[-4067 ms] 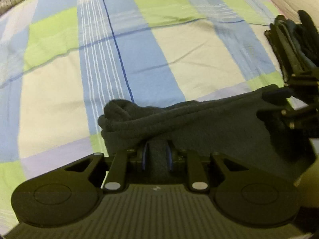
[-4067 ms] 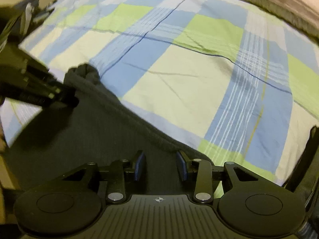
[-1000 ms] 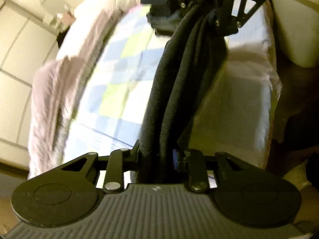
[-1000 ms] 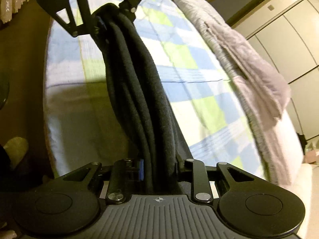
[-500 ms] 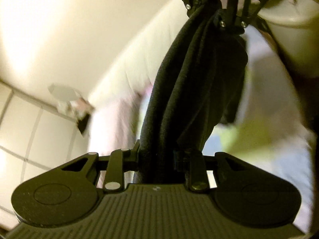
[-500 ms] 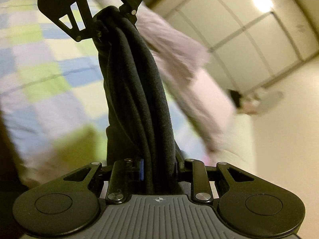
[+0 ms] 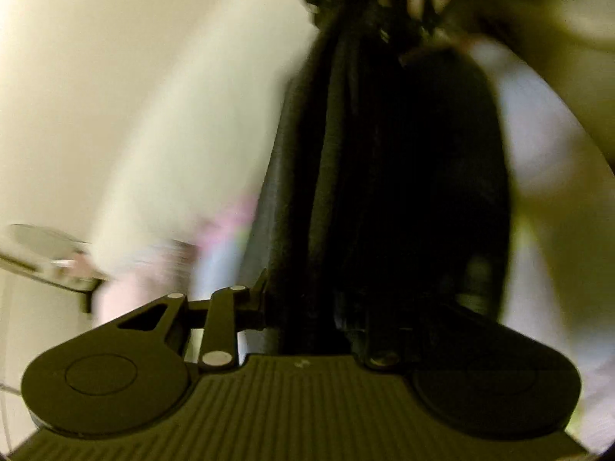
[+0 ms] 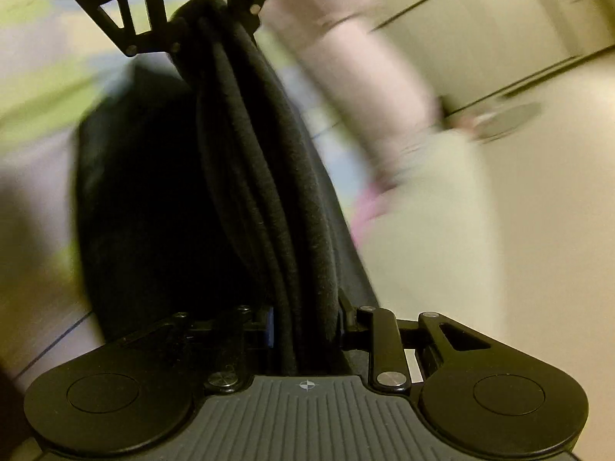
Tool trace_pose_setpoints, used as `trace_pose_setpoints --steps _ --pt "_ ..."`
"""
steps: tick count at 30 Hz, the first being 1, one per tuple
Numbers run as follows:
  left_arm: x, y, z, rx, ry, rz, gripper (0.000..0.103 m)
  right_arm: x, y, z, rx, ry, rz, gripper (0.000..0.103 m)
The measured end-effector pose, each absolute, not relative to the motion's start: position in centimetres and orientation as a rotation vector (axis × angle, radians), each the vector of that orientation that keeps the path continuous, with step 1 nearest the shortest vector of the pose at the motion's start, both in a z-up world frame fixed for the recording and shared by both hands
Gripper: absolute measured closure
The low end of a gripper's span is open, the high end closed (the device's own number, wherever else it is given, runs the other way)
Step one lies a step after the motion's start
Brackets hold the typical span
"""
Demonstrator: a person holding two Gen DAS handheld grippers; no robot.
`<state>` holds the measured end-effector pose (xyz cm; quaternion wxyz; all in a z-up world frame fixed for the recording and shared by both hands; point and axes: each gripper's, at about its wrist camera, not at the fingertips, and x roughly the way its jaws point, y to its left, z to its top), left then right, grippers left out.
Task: Fold clothes
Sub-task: 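Carry the folded rectangle over the stack of folded clothes with both tools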
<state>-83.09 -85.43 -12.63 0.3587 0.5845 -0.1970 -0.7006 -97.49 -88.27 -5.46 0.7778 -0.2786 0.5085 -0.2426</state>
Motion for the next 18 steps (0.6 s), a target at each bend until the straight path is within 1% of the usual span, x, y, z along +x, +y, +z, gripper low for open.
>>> trace_pose_setpoints --steps 1,2,5,9,12,14,17,18 --pt "-83.1 -85.2 -13.3 1.505 -0.504 -1.804 0.074 -98.0 -88.4 -7.2 -0.583 1.125 -0.48 0.075" --pt "-83.0 -85.1 -13.7 1.493 -0.5 -1.799 0.073 -98.4 -88.1 -7.7 -0.586 1.111 -0.48 0.073" --pt "-82.5 -84.9 -12.9 1.489 -0.496 -1.802 0.073 -100.0 -87.7 -6.9 -0.527 1.062 -0.493 0.071" --pt "-82.7 -84.9 -12.1 1.516 -0.558 -1.784 0.073 -98.3 -88.3 -5.4 -0.571 1.082 -0.466 0.071" --pt "-82.2 -84.3 -12.0 1.483 -0.531 -1.788 0.073 -98.6 -87.6 -5.6 -0.582 1.109 -0.471 0.071" --pt "-82.2 -83.6 -12.9 1.521 -0.521 -1.806 0.07 -98.8 -87.1 -5.8 -0.589 1.127 -0.475 0.071" --pt "-82.2 -82.3 -13.5 1.547 -0.517 -1.814 0.069 -99.1 -86.4 -6.1 -0.6 1.154 -0.48 0.062" --pt "-82.0 -82.1 -13.1 1.541 -0.495 -1.812 0.066 -99.2 -86.1 -6.2 -0.603 1.163 -0.482 0.061"
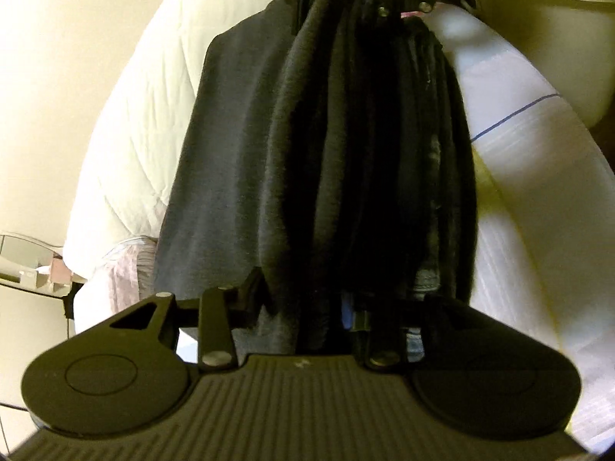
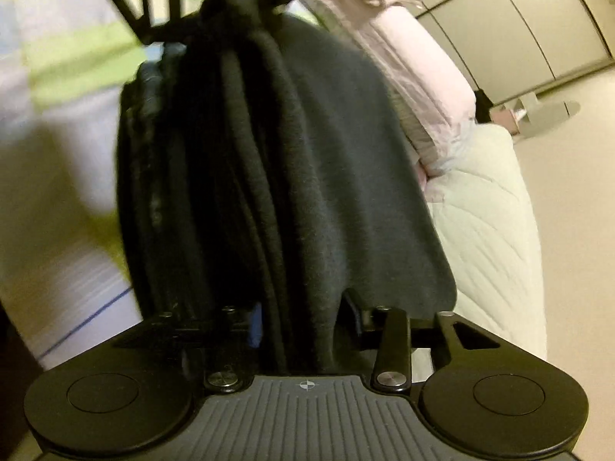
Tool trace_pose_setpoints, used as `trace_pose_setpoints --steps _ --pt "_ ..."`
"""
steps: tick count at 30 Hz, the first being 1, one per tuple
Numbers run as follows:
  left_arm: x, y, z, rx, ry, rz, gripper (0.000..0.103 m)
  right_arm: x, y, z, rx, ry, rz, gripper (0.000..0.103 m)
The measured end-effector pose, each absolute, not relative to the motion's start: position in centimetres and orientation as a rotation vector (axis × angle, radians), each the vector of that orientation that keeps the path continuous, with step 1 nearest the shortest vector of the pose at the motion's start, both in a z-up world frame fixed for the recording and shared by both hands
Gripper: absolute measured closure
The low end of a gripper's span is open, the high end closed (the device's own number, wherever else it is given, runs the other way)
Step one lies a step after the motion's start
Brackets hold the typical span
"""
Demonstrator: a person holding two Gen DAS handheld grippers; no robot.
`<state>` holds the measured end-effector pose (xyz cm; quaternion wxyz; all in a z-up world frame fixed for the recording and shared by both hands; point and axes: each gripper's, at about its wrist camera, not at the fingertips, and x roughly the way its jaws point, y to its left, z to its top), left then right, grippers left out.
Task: Fold clothes
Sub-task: 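Carry the folded rectangle over the stack of folded clothes with both tools, then lower the rectangle onto the stack and open both tools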
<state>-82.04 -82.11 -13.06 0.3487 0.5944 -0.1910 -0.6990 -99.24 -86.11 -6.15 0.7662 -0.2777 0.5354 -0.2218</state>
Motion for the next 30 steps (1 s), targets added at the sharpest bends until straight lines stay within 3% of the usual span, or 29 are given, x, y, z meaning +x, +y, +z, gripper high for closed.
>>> trace_pose_setpoints --steps 5,9,11,16,21,25,30 --pt "-79.5 -80.9 -9.7 1.456 -0.301 -1.816 0.065 -100.5 -85.5 -1.7 -0.417 1.151 -0.526 0.061" --pt "-75.5 -81.7 -5.5 1.209 0.081 -1.802 0.069 -100.8 -86.5 2.4 -0.123 1.07 -0.556 0.061" --pt "-74.1 -82.8 -4.1 1.112 0.18 -1.783 0.069 -101.4 -88.0 4.8 0.051 0.981 -0.592 0.061" --pt "-75.3 -85.6 -6.7 1.144 0.27 -1.808 0.071 -102.3 -92.8 5.5 0.301 0.872 -0.67 0.061" --pt "-76.6 -88.3 -9.7 1.19 0.354 -1.836 0.07 -102.8 -93.9 1.4 0.303 0.992 -0.585 0.061" --pt "-75.1 -89.4 -7.3 1.157 0.436 -1.818 0.07 -103.2 -94.4 3.0 0.339 0.993 -0.561 0.061" --pt "-74.0 -94.6 -5.3 1.041 0.47 -1.766 0.071 -103.6 -98.2 5.2 0.423 0.853 -0.67 0.061"
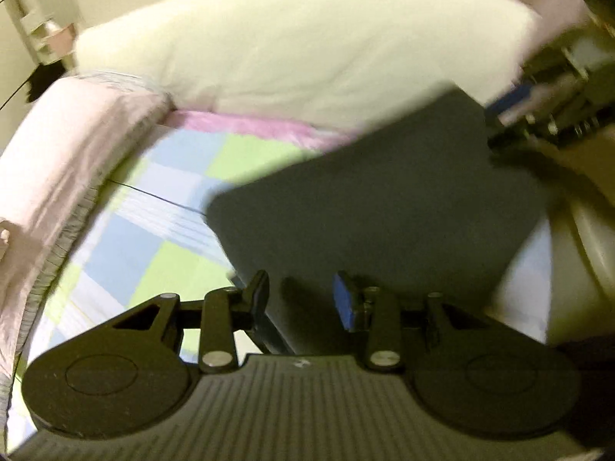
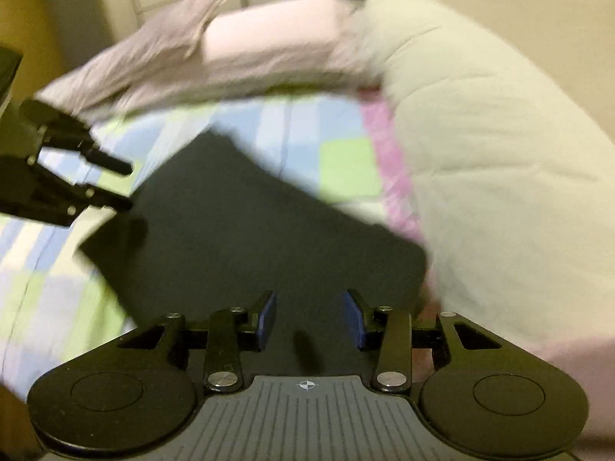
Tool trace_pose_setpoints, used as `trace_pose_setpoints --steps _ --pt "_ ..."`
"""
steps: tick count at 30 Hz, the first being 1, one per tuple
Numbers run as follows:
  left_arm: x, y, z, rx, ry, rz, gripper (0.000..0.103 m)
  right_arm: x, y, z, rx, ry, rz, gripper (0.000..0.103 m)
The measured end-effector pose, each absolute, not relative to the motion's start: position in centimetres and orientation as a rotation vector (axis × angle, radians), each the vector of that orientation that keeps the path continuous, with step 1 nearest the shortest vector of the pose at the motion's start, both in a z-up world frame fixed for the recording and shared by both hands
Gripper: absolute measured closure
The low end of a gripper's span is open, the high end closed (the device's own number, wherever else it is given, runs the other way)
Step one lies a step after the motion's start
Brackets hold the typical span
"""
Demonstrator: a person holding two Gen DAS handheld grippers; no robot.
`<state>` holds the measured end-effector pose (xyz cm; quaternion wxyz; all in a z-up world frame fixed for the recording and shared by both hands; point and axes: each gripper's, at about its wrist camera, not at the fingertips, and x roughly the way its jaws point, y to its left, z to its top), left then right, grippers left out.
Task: Fold clothes
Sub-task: 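Lower the rectangle onto the stack and open both tools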
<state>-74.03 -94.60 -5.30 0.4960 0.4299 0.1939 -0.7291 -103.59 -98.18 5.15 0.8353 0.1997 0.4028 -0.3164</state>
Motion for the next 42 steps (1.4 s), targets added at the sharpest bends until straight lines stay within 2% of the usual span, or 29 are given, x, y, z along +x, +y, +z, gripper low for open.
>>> trace_pose_setpoints --steps 3,7,10,16,25,30,33,38,42 --pt "-73.3 -98.9 -6.5 0.983 0.552 -1.742 0.071 -104.0 -101.6 4.8 0.525 0.814 -0.71 0.061" --pt "-73.1 -102.7 -10.6 1.035 0.645 -1.711 0.07 -106.0 -106.1 1.7 0.765 0.769 -0.752 0.062" --pt "-73.0 -103.6 -12.3 1.041 0.656 -1.699 0.07 -105.7 -107.2 0.7 0.69 0.78 -0.742 0.062" --pt "-72.2 -103.9 -11.8 1.017 0.675 -1.701 0.07 -102.2 -108.4 -0.3 0.72 0.805 -0.722 0.062" --pt "-70.9 -94.7 -5.7 0.914 0.689 -1.798 0.072 -102.8 -103.0 3.7 0.648 0.768 -0.701 0.061" --pt "-72.4 -90.5 -8.5 1.005 0.734 -1.811 0.071 -103.1 -97.9 2.8 0.632 0.847 -0.669 0.061" --pt "-72.6 -89.9 -10.3 1.015 0.736 -1.783 0.066 -103.0 -96.3 0.5 0.647 0.893 -0.669 0.061" --pt "-72.3 -89.2 -8.8 0.969 0.725 -1.739 0.065 -102.8 -95.3 0.7 0.617 0.88 -0.689 0.061" --pt "-72.9 -88.9 -10.3 1.014 0.733 -1.712 0.065 -103.1 -94.9 0.3 0.623 0.871 -0.71 0.061"
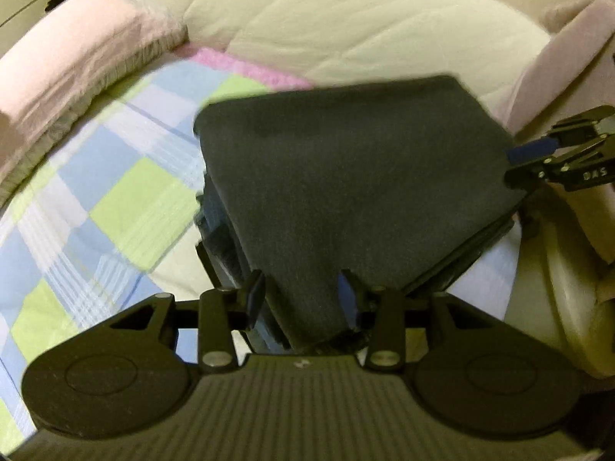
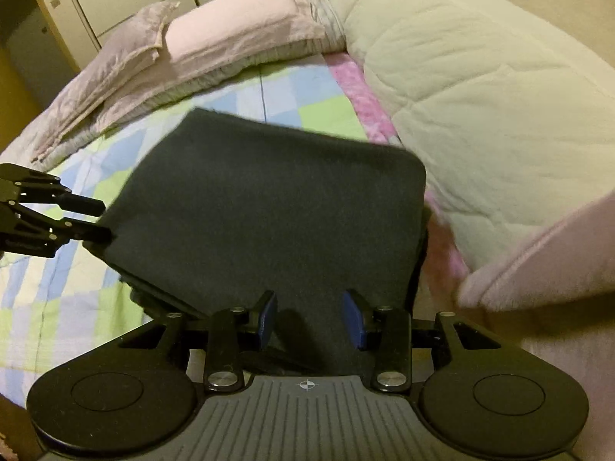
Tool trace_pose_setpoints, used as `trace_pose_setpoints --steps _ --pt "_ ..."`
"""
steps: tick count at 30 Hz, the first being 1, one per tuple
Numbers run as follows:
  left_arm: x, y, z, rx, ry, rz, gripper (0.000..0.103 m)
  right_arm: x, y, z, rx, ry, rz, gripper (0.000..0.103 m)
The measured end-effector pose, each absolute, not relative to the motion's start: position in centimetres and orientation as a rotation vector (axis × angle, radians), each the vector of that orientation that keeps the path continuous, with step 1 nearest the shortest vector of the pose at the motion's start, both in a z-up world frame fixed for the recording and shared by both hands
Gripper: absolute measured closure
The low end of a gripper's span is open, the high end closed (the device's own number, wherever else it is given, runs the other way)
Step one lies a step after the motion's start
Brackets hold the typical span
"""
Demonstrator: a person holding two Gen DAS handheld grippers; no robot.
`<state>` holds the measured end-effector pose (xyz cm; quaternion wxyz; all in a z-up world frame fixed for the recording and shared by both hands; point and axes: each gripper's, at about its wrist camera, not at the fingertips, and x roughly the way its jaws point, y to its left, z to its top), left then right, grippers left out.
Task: Fold clothes
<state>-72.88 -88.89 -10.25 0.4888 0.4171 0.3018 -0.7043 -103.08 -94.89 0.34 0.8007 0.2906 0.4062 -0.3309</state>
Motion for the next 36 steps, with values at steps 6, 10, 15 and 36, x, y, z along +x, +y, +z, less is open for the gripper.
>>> trace_pose_setpoints --steps 6,10,15,36 --pt "-72.4 -88.0 -9.6 0.966 0.691 -1.682 0.062 -103.1 -93.8 0.8 0.594 0.83 -0.736 0.061" --pt "-71.3 -84.9 -8.5 0.95 0.648 -1.662 0.062 -103.7 -91.3 1.7 0.553 0.775 -0.793 0.036" --pt "-69.8 -79.8 -8.9 0.877 0.646 -1.658 0.042 -103.0 -86.0 1.7 0.563 0.78 -0.875 0.027" --pt "-68.9 -59.3 -4.8 0.824 0.557 -1.66 0.012 -100.0 -60.8 7.8 0.651 0.647 -1.197 0.026"
